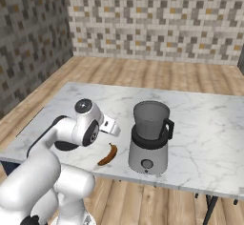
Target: Open the blender lid, put the banana in the blender, close the lid, and start the blender.
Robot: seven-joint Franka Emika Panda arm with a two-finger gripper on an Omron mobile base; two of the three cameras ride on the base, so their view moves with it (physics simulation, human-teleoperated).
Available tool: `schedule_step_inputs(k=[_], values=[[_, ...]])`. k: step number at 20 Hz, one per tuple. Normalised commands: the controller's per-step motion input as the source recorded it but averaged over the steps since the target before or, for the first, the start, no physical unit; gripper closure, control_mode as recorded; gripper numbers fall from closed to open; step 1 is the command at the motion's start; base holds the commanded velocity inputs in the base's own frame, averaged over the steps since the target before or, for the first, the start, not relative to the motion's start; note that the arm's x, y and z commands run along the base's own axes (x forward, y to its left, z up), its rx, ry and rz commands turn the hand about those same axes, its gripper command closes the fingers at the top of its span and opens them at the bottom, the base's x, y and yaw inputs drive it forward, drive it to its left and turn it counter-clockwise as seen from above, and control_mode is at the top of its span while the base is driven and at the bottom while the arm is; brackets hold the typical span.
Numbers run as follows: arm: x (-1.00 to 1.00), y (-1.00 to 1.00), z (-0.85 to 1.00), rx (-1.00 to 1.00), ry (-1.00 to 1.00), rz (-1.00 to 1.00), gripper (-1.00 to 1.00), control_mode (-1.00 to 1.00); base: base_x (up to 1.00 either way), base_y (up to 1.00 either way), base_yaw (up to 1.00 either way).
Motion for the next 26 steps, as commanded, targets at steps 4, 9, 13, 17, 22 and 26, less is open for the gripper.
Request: schedule_step_inputs(k=[4, 9, 13, 17, 22, 26], values=[[0.00, -0.19, -0.44, -0.03, 0.03, -0.01, -1.00, -1.00, 0.00, 0.00, 0.00], [0.00, -0.07, -0.55, -0.08, 0.03, -0.03, -1.00, -1.00, 0.00, 0.00, 0.00], [0.00, -0.02, -0.53, -0.11, 0.04, -0.04, -1.00, -1.00, 0.00, 0.00, 0.00], [0.00, -0.01, -0.44, -0.06, 0.06, -0.02, -1.00, -1.00, 0.00, 0.00, 0.00], [-0.10, 0.00, -0.39, 0.00, 0.07, 0.00, -1.00, -1.00, 0.00, 0.00, 0.00], [-0.21, 0.00, -0.30, 0.00, 0.05, 0.00, -1.00, -1.00, 0.00, 0.00, 0.00]])
